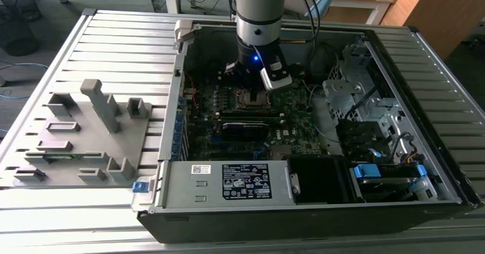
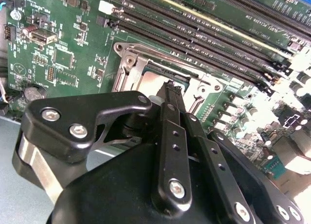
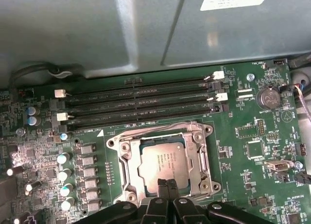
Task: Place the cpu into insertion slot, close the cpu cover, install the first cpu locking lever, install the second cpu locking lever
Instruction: 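Install the second cpu locking lever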
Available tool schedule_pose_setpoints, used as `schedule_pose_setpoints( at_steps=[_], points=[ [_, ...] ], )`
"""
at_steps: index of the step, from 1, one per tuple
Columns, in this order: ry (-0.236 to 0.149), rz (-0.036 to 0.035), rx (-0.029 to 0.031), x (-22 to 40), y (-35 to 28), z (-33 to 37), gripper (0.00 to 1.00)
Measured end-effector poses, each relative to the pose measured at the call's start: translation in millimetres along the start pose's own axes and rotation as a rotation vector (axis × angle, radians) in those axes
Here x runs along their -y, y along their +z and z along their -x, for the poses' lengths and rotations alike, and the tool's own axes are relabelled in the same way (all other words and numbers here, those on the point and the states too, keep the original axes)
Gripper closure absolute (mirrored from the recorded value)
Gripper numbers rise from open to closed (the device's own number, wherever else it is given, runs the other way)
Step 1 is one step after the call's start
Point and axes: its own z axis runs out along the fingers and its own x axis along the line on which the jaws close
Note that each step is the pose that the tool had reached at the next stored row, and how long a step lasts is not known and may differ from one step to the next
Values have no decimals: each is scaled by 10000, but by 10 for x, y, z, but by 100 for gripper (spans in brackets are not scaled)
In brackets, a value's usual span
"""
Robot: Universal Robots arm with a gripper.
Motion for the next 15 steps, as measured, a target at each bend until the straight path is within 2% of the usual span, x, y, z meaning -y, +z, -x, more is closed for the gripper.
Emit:
schedule_pose_setpoints(
  at_steps=[6,10,15],
  points=[
    [1,-39,6,-26,6,-5,90],
    [2,-40,6,-56,12,-10,90],
    [1,-39,6,-65,14,-12,90]
  ],
)
